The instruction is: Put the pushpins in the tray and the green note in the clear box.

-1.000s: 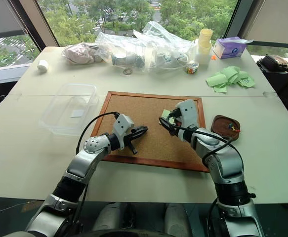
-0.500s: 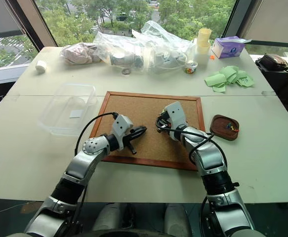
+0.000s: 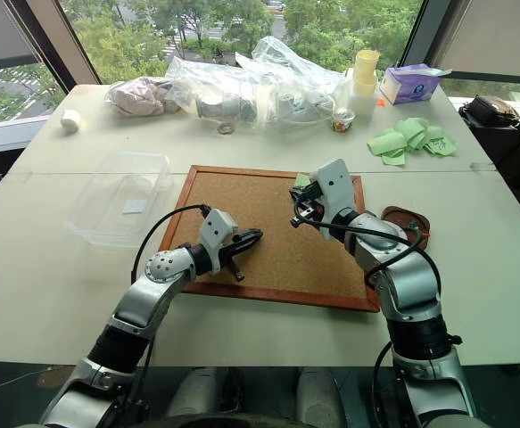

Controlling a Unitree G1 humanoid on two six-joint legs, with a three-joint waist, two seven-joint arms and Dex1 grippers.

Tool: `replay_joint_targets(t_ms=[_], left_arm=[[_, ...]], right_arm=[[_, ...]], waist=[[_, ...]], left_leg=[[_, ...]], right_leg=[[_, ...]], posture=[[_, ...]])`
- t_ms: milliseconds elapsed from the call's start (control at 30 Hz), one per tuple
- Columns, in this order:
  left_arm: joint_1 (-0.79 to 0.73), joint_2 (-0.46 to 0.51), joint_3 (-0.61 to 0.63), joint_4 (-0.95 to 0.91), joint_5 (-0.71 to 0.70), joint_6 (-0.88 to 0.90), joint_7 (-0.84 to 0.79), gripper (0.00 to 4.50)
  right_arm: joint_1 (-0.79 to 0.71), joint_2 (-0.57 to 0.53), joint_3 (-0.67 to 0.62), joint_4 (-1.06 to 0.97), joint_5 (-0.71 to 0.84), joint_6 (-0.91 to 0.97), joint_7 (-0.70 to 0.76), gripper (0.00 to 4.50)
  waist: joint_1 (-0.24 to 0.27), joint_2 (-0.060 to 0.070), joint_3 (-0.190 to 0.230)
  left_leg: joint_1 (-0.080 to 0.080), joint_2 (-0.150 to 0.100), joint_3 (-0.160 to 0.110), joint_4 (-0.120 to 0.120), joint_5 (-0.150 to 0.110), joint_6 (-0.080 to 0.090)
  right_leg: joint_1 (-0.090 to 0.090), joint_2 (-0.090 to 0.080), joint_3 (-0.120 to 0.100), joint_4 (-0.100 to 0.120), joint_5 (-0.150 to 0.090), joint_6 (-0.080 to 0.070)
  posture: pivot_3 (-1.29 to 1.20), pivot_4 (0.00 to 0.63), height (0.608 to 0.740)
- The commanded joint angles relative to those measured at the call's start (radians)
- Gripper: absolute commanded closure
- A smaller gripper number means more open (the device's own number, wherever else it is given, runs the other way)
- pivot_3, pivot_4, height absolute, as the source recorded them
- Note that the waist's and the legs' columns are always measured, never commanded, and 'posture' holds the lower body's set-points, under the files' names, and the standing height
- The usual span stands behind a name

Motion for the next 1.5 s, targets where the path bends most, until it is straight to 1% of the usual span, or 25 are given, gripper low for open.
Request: replay_joint_targets(t_ms=[33, 67, 133, 200, 233, 267, 333, 400, 433, 567, 767, 933, 1067, 1100, 1133, 1200, 1233, 1333, 1500], left_arm=[[0.045, 0.094, 0.017, -0.046, -0.038, 0.092, -0.087, 4.50], [0.045, 0.110, 0.023, -0.072, -0.055, 0.112, -0.107, 4.50], [0.027, 0.169, 0.074, -0.151, -0.163, 0.201, -0.184, 4.50], [-0.044, 0.197, 0.162, -0.168, -0.293, 0.277, -0.240, 3.80], [-0.071, 0.204, 0.183, -0.162, -0.325, 0.294, -0.255, 3.56], [-0.099, 0.210, 0.196, -0.153, -0.356, 0.320, -0.272, 2.98], [-0.165, 0.188, 0.211, -0.104, -0.401, 0.363, -0.285, 2.06], [-0.227, 0.143, 0.240, -0.045, -0.450, 0.408, -0.272, 0.99], [-0.256, 0.117, 0.261, -0.012, -0.478, 0.437, -0.257, 0.53], [-0.366, 0.002, 0.353, 0.135, -0.572, 0.543, -0.162, 0.53], [-0.442, -0.087, 0.407, 0.253, -0.637, 0.646, -0.092, 0.53], [-0.451, -0.139, 0.418, 0.280, -0.698, 0.773, -0.067, 0.53], [-0.440, -0.151, 0.410, 0.255, -0.734, 0.857, -0.067, 0.53], [-0.436, -0.151, 0.407, 0.246, -0.738, 0.868, -0.068, 1.06], [-0.431, -0.152, 0.401, 0.238, -0.740, 0.878, -0.067, 1.32], [-0.423, -0.153, 0.394, 0.226, -0.737, 0.882, -0.063, 2.43], [-0.422, -0.155, 0.399, 0.227, -0.739, 0.886, -0.058, 2.84], [-0.422, -0.157, 0.408, 0.225, -0.748, 0.890, -0.054, 4.47], [-0.420, -0.154, 0.400, 0.221, -0.731, 0.865, -0.061, 4.47]], right_arm=[[0.014, -0.034, 0.003, -0.096, 0.035, 0.026, 0.039, 4.44], [0.016, -0.042, 0.007, -0.105, 0.036, 0.029, 0.046, 4.44], [0.018, -0.054, 0.008, -0.132, 0.055, 0.051, 0.059, 4.44], [0.026, -0.084, 0.023, -0.164, 0.069, 0.068, 0.089, 4.50], [0.028, -0.094, 0.029, -0.171, 0.072, 0.074, 0.099, 4.50], [0.032, -0.102, 0.032, -0.181, 0.076, 0.075, 0.106, 4.50], [0.035, -0.113, 0.036, -0.195, 0.079, 0.075, 0.113, 4.50], [0.033, -0.123, 0.041, -0.206, 0.082, 0.074, 0.121, 4.50], [0.030, -0.129, 0.045, -0.210, 0.082, 0.072, 0.126, 4.50], [0.015, -0.158, 0.055, -0.233, 0.080, 0.063, 0.150, 4.50], [0.000, -0.184, 0.061, -0.267, 0.089, 0.058, 0.175, 4.50], [-0.006, -0.191, 0.062, -0.275, 0.084, 0.053, 0.182, 4.50], [-0.006, -0.193, 0.062, -0.275, 0.079, 0.051, 0.182, 4.50], [-0.006, -0.193, 0.064, -0.274, 0.077, 0.049, 0.182, 4.50], [-0.005, -0.194, 0.064, -0.274, 0.076, 0.048, 0.182, 4.50], [-0.003, -0.197, 0.065, -0.274, 0.074, 0.045, 0.182, 4.50], [-0.003, -0.197, 0.067, -0.272, 0.073, 0.044, 0.181, 4.50], [-0.001, -0.199, 0.067, -0.272, 0.071, 0.042, 0.178, 4.50], [-0.006, -0.224, 0.034, -0.276, 0.076, 0.045, 0.184, 4.50]], waist=[[-0.003, -0.001, 0.001], [-0.004, -0.001, 0.001], [-0.005, -0.003, 0.003], [-0.002, -0.003, 0.005], [0.001, -0.004, 0.007], [0.008, -0.008, 0.009], [0.017, -0.009, 0.010], [0.022, -0.010, 0.011], [0.023, -0.011, 0.011], [0.025, -0.017, 0.015], [0.025, -0.022, 0.019], [0.026, -0.024, 0.020], [0.027, -0.024, 0.020], [0.027, -0.024, 0.020], [0.027, -0.024, 0.020], [0.027, -0.024, 0.020], [0.027, -0.024, 0.020], [0.028, -0.024, 0.020], [0.030, -0.024, 0.020]], left_leg=[[0.000, 0.000, 0.000, 0.000, 0.000, 0.000], [0.000, 0.000, 0.000, 0.000, 0.000, 0.000], [0.000, 0.001, 0.000, -0.001, 0.000, 0.000], [-0.001, 0.001, 0.000, -0.001, 0.001, -0.001], [-0.002, 0.001, 0.000, -0.001, 0.001, -0.002], [-0.002, 0.000, 0.000, -0.001, 0.001, -0.002], [-0.003, 0.000, -0.001, 0.000, 0.001, -0.002], [-0.003, -0.001, -0.001, 0.002, 0.002, -0.003], [-0.003, -0.002, -0.001, 0.003, 0.003, -0.005], [-0.004, -0.003, 0.000, 0.003, 0.003, -0.005], [-0.003, -0.004, -0.001, 0.003, 0.004, -0.007], [-0.003, -0.004, -0.001, 0.003, 0.004, -0.007], [-0.003, -0.004, -0.001, 0.003, 0.005, -0.008], [-0.003, -0.004, -0.001, 0.003, 0.005, -0.008], [-0.003, -0.004, -0.001, 0.003, 0.005, -0.009], [-0.003, -0.004, -0.001, 0.003, 0.005, -0.009], [-0.003, -0.004, -0.001, 0.003, 0.005, -0.009], [-0.003, -0.004, -0.001, 0.003, 0.005, -0.009], [-0.003, -0.004, -0.001, 0.003, 0.005, -0.009]], right_leg=[[0.000, 0.000, 0.000, 0.000, 0.000, 0.000], [-0.001, 0.000, 0.000, 0.000, 0.000, 0.000], [-0.002, 0.000, 0.000, 0.001, -0.001, -0.001], [-0.003, 0.000, 0.000, 0.001, -0.001, -0.001], [-0.003, 0.000, 0.000, 0.001, -0.001, -0.001], [-0.004, 0.000, 0.000, 0.002, -0.001, -0.001], [-0.003, 0.000, -0.001, 0.001, 0.000, -0.001], [-0.002, -0.001, 0.000, 0.000, 0.000, -0.001], [-0.001, -0.001, 0.000, 0.000, 0.000, -0.001], [0.000, -0.001, 0.000, 0.000, 0.000, 0.000], [-0.001, 0.001, 0.000, 0.000, 0.000, 0.000], [-0.001, 0.001, 0.000, 0.000, 0.000, 0.000], [-0.001, 0.001, 0.000, 0.000, 0.000, 0.000], [-0.001, 0.001, 0.000, 0.000, 0.000, 0.000], [-0.001, 0.001, 0.000, 0.000, 0.000, 0.000], [-0.001, 0.001, 0.000, 0.000, 0.000, 0.000], [-0.001, 0.001, 0.000, 0.000, 0.000, 0.000], [-0.001, 0.001, -0.001, 0.000, 0.000, 0.000], [-0.001, 0.001, 0.000, 0.000, 0.000, 0.000]], posture=[[0.00, 0.150, 0.740], [0.00, 0.150, 0.740], [0.00, 0.150, 0.740], [0.00, 0.150, 0.740], [0.00, 0.150, 0.740], [0.00, 0.150, 0.740], [0.00, 0.150, 0.740], [0.00, 0.150, 0.740], [0.00, 0.150, 0.740], [0.00, 0.150, 0.740], [0.00, 0.150, 0.740], [0.00, 0.150, 0.740], [0.00, 0.150, 0.740], [0.00, 0.150, 0.740], [0.00, 0.150, 0.740], [0.00, 0.150, 0.740], [0.00, 0.150, 0.740], [0.00, 0.150, 0.740], [0.00, 0.150, 0.740]])
